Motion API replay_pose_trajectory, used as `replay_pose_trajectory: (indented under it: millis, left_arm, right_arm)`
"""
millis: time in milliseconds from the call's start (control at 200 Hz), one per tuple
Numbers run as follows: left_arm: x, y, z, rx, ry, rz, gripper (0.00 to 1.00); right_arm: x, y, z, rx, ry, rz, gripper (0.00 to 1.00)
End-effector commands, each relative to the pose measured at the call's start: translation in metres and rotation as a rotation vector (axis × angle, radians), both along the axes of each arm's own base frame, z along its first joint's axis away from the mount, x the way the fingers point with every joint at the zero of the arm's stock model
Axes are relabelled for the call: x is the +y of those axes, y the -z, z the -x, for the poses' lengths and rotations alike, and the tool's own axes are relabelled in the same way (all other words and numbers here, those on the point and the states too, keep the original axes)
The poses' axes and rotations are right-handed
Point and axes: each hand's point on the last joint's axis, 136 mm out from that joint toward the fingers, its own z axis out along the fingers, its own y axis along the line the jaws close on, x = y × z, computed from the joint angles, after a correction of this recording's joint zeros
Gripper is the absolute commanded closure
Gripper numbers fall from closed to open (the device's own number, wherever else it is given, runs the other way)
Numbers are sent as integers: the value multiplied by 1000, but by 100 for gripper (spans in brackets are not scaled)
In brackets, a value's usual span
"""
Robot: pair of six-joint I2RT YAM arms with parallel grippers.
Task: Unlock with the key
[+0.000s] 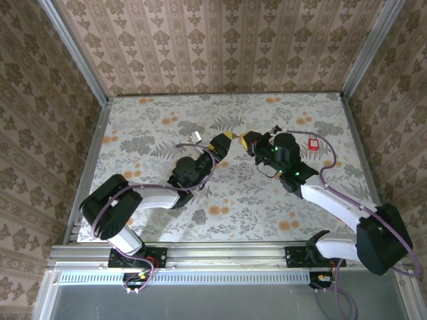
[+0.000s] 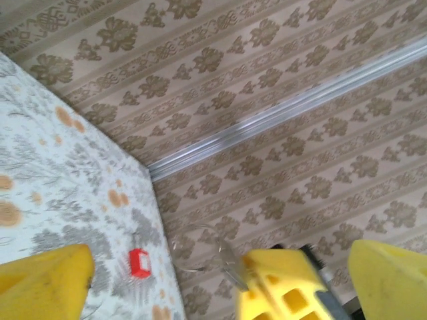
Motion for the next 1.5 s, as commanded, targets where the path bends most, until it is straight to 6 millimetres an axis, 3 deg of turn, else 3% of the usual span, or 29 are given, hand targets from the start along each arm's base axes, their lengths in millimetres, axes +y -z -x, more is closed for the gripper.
replay_pose_trajectory:
  millis: [0, 135, 280, 480, 695, 905, 1135, 1380, 1495]
  left_arm:
    - [4, 16, 13, 54, 133, -97, 0]
    - [6, 22, 26, -11, 227, -221, 0]
    - [-14, 11, 43, -152, 422, -324, 0]
    - [-37, -4, 82, -359, 695, -406, 0]
    - [-51, -2, 114, -489, 876, -487, 0]
    - [-56, 0, 114, -536, 921, -485, 1]
    - [-58, -7, 122, -617, 984, -440, 10]
    - [-54, -6, 119, -647, 1003, -439, 23]
    - [-53, -6, 120, -671, 1012, -441, 24]
  right_arm:
    - [-19, -12, 23, -34, -144, 403, 100]
    - [-36, -9, 39, -44, -279, 745, 100]
    - [-45, -5, 51, -91, -384, 967, 100]
    - [-38, -16, 69, -252, -490, 1092, 100]
    - [-26, -30, 85, -433, -558, 1085, 100]
    - [-13, -38, 95, -562, -584, 1022, 100]
    - [-2, -47, 110, -659, -651, 970, 100]
    - [3, -41, 119, -685, -724, 971, 100]
    - [5, -34, 122, -681, -762, 971, 100]
